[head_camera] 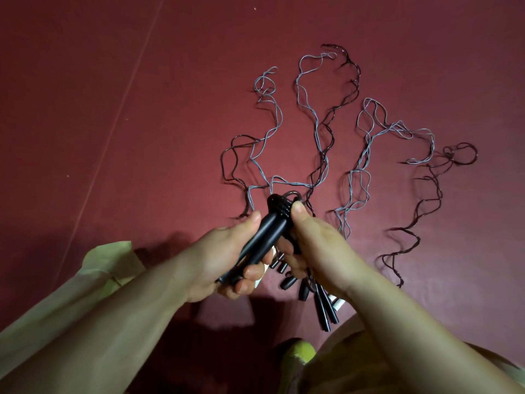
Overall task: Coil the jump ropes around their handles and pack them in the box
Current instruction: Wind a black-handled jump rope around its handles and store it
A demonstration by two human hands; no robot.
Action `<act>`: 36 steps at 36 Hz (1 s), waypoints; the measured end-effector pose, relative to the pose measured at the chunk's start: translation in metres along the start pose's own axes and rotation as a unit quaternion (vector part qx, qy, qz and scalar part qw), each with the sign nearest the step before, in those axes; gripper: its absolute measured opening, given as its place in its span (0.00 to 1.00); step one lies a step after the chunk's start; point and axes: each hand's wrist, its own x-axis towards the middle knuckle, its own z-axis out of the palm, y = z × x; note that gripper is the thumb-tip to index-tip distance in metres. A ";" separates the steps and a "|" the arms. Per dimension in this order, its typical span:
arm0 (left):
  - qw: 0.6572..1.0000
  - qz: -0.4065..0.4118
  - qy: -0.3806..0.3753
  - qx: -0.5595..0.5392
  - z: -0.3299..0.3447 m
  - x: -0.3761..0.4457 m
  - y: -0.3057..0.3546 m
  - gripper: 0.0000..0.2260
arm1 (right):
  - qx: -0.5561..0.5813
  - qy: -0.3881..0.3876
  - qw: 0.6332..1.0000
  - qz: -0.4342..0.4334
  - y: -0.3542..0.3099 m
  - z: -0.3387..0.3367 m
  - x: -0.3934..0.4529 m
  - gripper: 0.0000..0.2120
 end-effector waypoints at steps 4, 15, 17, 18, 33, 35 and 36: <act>0.994 0.043 0.070 0.067 0.003 0.002 -0.004 0.24 | -0.052 0.018 0.998 0.015 -0.001 0.003 0.000 0.29; 0.907 0.132 0.240 0.321 -0.004 0.009 -0.012 0.21 | -0.036 0.021 0.997 0.067 -0.001 0.000 0.003 0.22; 0.894 0.133 0.255 0.342 -0.002 0.008 -0.010 0.20 | -0.052 0.037 0.995 0.081 0.001 0.000 0.003 0.24; 0.888 0.129 0.259 0.357 -0.002 0.008 -0.009 0.20 | -0.068 0.045 0.993 0.085 0.003 0.000 0.003 0.25; 0.682 0.216 0.329 0.617 -0.007 0.017 -0.026 0.32 | -0.004 0.035 0.991 0.132 0.009 0.010 0.003 0.34; 0.678 0.206 0.333 0.622 -0.005 0.015 -0.025 0.34 | -0.023 0.045 0.991 0.126 0.007 0.010 0.003 0.31; 0.675 0.207 0.332 0.625 -0.005 0.015 -0.024 0.34 | -0.026 0.052 0.991 0.123 0.005 0.010 0.002 0.30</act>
